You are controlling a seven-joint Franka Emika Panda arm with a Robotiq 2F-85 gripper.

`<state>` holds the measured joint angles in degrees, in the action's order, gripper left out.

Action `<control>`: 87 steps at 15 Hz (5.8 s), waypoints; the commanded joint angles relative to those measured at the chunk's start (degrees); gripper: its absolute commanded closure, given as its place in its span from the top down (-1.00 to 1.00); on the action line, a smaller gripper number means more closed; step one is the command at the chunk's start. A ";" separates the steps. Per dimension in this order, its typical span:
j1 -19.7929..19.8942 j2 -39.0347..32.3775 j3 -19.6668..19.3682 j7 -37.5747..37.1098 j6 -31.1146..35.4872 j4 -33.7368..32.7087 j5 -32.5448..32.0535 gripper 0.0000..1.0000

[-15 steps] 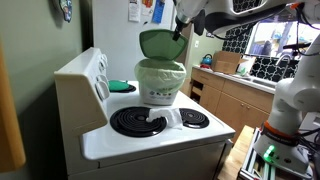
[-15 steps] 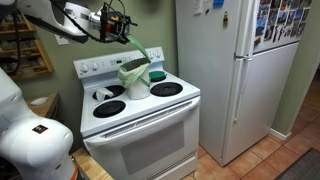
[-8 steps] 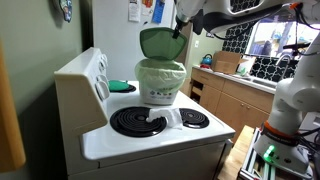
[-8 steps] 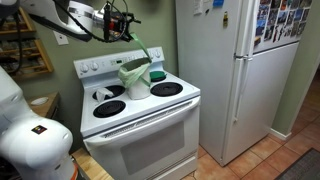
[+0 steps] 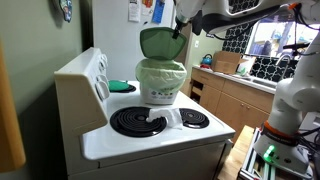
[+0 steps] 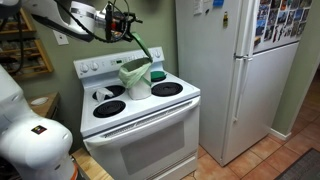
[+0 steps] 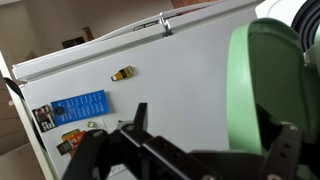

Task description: Open the lid on the bin and put the paper towel into it then close it

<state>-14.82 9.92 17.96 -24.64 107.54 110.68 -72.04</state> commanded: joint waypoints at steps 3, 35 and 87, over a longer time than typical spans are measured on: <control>0.35 -0.37 -0.49 -1.20 -0.48 -1.12 -1.75 1.00; -5.24 4.87 1.43 4.06 6.99 0.09 23.65 1.00; -10.51 -18.89 4.93 9.58 16.27 7.07 51.77 -0.29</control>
<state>-24.42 -8.62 23.66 -17.21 125.79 117.68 -20.78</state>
